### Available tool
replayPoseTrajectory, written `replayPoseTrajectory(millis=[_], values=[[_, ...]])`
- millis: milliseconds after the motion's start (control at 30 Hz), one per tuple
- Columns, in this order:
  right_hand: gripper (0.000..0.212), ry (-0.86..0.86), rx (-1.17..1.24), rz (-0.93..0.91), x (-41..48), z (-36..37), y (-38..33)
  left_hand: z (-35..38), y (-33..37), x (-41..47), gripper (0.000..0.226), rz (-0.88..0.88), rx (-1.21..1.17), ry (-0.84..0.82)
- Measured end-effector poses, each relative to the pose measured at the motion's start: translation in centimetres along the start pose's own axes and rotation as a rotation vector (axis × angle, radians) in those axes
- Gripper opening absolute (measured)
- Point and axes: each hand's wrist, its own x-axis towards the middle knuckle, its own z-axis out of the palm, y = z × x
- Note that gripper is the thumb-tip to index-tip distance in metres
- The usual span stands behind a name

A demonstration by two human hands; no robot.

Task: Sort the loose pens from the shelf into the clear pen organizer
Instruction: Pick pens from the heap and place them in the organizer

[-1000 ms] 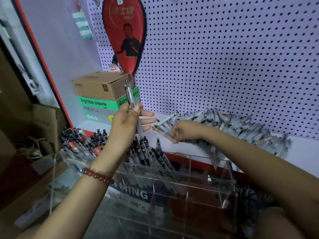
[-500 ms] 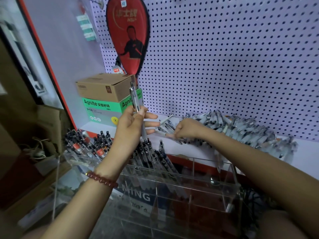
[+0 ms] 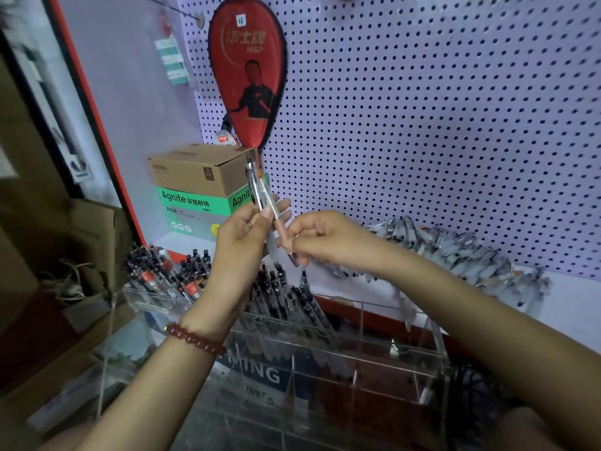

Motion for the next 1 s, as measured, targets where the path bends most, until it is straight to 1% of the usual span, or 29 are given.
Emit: replayPoseTrajectory(millis=[100,200,267,300,333,400,467,533,600,700,767,800,833,900,933,967,1000], values=[[0.005,0.023,-0.057,-0.028,-0.3,0.7,-0.1,0.0,0.2,-0.2,0.017,-0.012,-0.037,-0.019],[0.009,0.056,-0.166,-0.025,-0.5,0.5,-0.1,0.0,0.6,-0.4,0.014,0.048,-0.017,-0.02],[0.011,0.183,-0.249,-0.043,-0.5,0.0,-0.4,-0.1,1.0,-0.5,0.015,0.073,-0.046,-0.024],[0.012,0.263,-0.242,-0.067,-0.6,-0.3,-0.6,-0.1,1.1,-0.5,0.016,0.084,-0.049,-0.036],[0.015,0.313,-0.166,-0.098,-0.6,-0.6,-1.0,-0.1,1.3,-0.6,0.017,0.103,-0.025,-0.066],[0.023,0.299,0.031,-0.181,-0.9,-0.8,-1.8,0.1,1.8,-1.0,0.02,0.147,0.065,-0.177],[0.021,0.285,0.07,-0.249,-1.1,-0.4,-2.0,0.5,2.1,-1.5,0.023,0.173,0.12,-0.259],[0.016,0.304,0.111,-0.271,-1.6,-0.2,-2.0,0.6,2.3,-1.8,0.02,0.169,0.107,-0.306],[0.02,0.309,0.088,-0.276,-2.0,-0.2,-1.7,0.6,2.2,-2.0,0.018,0.139,0.095,-0.357],[0.022,0.32,-0.087,-0.302,-2.7,-0.4,-1.5,0.4,1.8,-1.9,0.021,0.136,0.175,-0.382],[0.017,0.329,-0.166,-0.308,-3.2,-0.5,-1.0,0.1,1.6,-1.9,0.017,0.194,0.279,-0.408],[0.015,0.345,-0.209,-0.314,-3.4,-0.5,-0.9,0.1,1.5,-2.0,0.012,0.235,0.369,-0.426],[0.013,0.371,-0.245,-0.32,-3.6,-0.6,-0.7,0.0,1.4,-2.0,0.017,0.256,0.491,-0.438],[0.014,0.439,-0.279,-0.319,-4.1,-1.1,-0.3,-0.2,1.0,-2.1,0.057,0.239,0.777,-0.44],[0.016,0.465,-0.288,-0.303,-4.3,-1.6,0.0,-0.4,0.9,-2.2,0.069,0.233,0.897,-0.448],[0.018,0.475,-0.307,-0.282,-4.5,-2.2,0.3,-0.5,0.6,-2.2,0.071,0.283,1.023,-0.474],[0.022,0.462,-0.337,-0.252,-4.7,-2.6,0.6,-0.7,0.1,-2.2,0.065,0.378,1.156,-0.502]])
